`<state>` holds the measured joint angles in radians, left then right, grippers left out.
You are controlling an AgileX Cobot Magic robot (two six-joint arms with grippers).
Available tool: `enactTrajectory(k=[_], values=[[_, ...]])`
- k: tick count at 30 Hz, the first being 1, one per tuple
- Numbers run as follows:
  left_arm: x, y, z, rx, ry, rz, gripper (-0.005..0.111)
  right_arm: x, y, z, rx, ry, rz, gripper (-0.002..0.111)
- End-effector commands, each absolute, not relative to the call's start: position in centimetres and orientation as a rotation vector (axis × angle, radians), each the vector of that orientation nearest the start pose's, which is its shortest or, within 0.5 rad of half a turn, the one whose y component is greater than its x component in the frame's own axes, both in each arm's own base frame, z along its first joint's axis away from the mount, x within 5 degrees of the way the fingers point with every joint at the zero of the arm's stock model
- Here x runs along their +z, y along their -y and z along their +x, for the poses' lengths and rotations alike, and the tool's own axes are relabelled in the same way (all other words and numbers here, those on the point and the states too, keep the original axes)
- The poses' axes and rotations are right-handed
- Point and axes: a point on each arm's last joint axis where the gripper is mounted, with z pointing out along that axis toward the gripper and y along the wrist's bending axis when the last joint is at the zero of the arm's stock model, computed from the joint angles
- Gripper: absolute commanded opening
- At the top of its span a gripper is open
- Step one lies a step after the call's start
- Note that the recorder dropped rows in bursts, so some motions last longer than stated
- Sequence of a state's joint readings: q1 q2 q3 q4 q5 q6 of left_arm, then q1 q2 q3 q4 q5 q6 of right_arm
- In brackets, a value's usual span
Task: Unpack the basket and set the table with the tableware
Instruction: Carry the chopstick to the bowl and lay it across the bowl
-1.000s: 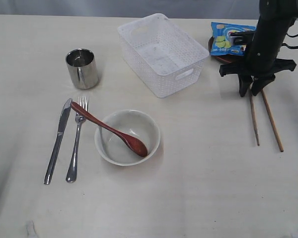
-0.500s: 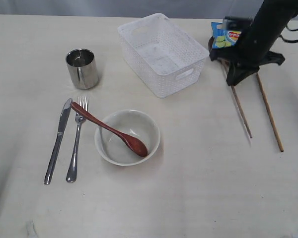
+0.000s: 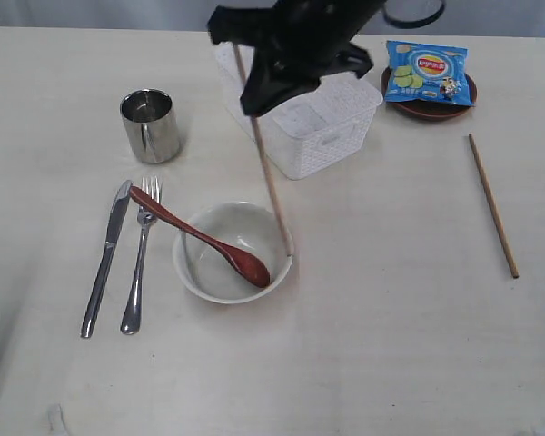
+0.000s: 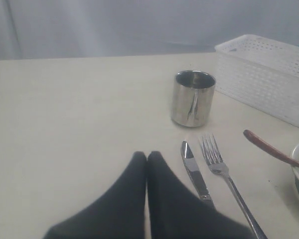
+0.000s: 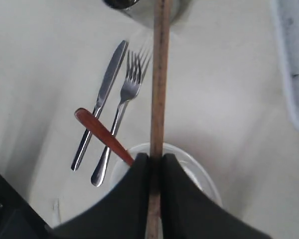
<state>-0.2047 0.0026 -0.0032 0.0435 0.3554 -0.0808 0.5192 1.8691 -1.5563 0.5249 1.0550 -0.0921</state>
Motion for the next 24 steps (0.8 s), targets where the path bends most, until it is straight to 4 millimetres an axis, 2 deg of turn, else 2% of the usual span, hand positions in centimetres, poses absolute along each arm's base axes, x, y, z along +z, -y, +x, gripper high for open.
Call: enactTrajectory(k=[1,5,9,16,24], values=[[18.2,1.0,5.3,-0.157,-1.825,0.147,0.000,24.1,-26.5,31.7,0.796,-2.859,-0.600,0.000],[18.2,1.0,5.3,-0.157,-1.825,0.147,0.000,21.3,-28.3,31.2,0.782,-2.942,-0.598,0.000],[18.2,1.0,5.3,-0.157,-1.825,0.147,0.000,19.8,-29.1,30.5,0.794,-2.962,-0.542,0.000],[18.2,1.0,5.3,-0.157,-1.825,0.147,0.000,16.7,-28.7,28.9,0.868,-3.040,-0.378,0.000],[18.2,1.0,5.3,-0.157,-1.825,0.147,0.000,15.1,-28.0,28.4,0.843,-3.046,-0.315,0.000]])
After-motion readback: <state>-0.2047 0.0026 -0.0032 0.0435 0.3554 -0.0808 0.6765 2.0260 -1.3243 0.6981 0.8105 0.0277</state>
